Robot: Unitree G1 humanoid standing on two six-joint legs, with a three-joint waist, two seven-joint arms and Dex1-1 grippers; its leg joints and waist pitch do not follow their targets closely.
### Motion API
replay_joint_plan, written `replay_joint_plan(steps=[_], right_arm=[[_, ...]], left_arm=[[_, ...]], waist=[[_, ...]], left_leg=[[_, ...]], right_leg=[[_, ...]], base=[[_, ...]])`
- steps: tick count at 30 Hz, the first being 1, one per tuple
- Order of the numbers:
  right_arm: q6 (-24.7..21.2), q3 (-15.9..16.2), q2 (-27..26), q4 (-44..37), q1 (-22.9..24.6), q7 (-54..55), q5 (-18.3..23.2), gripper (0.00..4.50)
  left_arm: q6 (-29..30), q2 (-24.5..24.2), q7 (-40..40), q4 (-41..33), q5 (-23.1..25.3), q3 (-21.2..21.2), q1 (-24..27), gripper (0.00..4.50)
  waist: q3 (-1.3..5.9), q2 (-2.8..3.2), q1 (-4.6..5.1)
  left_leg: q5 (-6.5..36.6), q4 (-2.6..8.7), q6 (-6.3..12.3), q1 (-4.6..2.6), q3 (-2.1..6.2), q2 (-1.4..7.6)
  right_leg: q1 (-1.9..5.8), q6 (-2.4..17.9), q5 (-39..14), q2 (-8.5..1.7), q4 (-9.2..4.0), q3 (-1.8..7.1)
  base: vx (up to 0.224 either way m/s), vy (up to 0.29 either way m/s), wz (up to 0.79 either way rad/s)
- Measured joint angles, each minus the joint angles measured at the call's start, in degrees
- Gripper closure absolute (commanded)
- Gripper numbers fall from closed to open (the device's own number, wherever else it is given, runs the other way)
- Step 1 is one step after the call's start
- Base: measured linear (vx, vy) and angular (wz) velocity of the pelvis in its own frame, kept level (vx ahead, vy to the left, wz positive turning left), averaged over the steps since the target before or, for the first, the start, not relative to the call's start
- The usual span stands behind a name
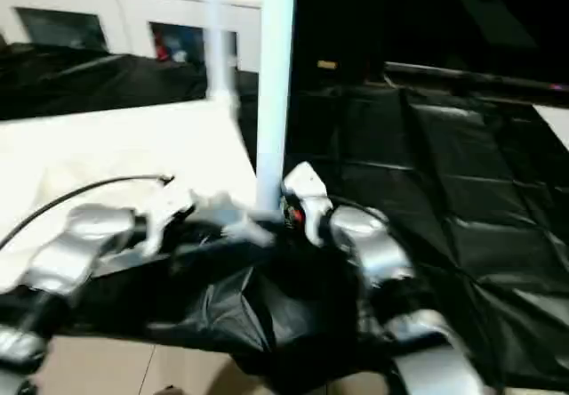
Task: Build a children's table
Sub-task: Rotate leg to tighten
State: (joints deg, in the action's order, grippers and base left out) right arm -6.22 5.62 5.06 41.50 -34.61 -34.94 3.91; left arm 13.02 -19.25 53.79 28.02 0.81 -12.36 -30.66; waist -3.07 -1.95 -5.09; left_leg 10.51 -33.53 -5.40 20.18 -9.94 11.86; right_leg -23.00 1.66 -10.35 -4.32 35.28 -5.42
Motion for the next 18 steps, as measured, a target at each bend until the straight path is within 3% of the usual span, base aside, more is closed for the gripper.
replay_joint_plan(steps=[3,7,8,14,18], right_arm=[[-0.24,-2.26,-3.59,1.63,-1.08,9.50,-0.73,1.82],[0.35,-2.77,-4.61,1.86,-1.07,12.21,-1.38,1.82],[0.74,-2.80,-4.75,1.99,-1.04,12.40,-1.49,1.12],[1.46,-2.95,-3.97,2.00,-0.97,7.64,-0.24,0.67],[3.63,-0.48,-0.92,1.96,-1.29,1.95,-1.25,0.32]], left_arm=[[1.04,2.78,-4.30,1.85,1.33,0.05,-1.69,4.50],[1.12,3.45,-5.27,2.20,1.57,-0.07,-1.93,4.50],[1.12,3.46,-5.24,2.22,1.62,-0.06,-1.94,4.50],[0.52,2.38,-2.45,1.48,1.54,-0.32,-1.46,4.50],[-0.44,0.40,1.85,-0.92,0.47,-0.95,0.00,4.50]], waist=[[0.00,0.23,0.00],[0.08,0.37,-0.04],[0.08,0.38,-0.04],[0.07,0.37,-0.04],[-0.03,0.70,-0.25]], left_leg=[[0.00,0.02,0.00,0.05,0.00,0.00],[0.02,0.08,0.02,0.08,-0.01,-0.01],[0.02,0.07,0.02,0.08,-0.01,-0.01],[0.01,0.07,0.02,0.07,-0.01,0.00],[0.01,0.03,0.02,0.11,-0.01,-0.01]], right_leg=[[-0.03,-0.02,-0.02,0.00,-0.06,0.00],[-0.02,-0.01,-0.07,0.00,-0.15,0.00],[-0.02,-0.01,-0.07,0.00,-0.14,-0.01],[-0.03,-0.01,-0.06,0.00,-0.12,-0.01],[-0.02,-0.01,-0.06,-0.01,-0.12,-0.01]], base=[[0.000,0.000,0.00],[0.000,0.000,0.00],[0.000,0.000,0.00],[0.000,0.000,0.00],[0.000,0.000,0.00]])
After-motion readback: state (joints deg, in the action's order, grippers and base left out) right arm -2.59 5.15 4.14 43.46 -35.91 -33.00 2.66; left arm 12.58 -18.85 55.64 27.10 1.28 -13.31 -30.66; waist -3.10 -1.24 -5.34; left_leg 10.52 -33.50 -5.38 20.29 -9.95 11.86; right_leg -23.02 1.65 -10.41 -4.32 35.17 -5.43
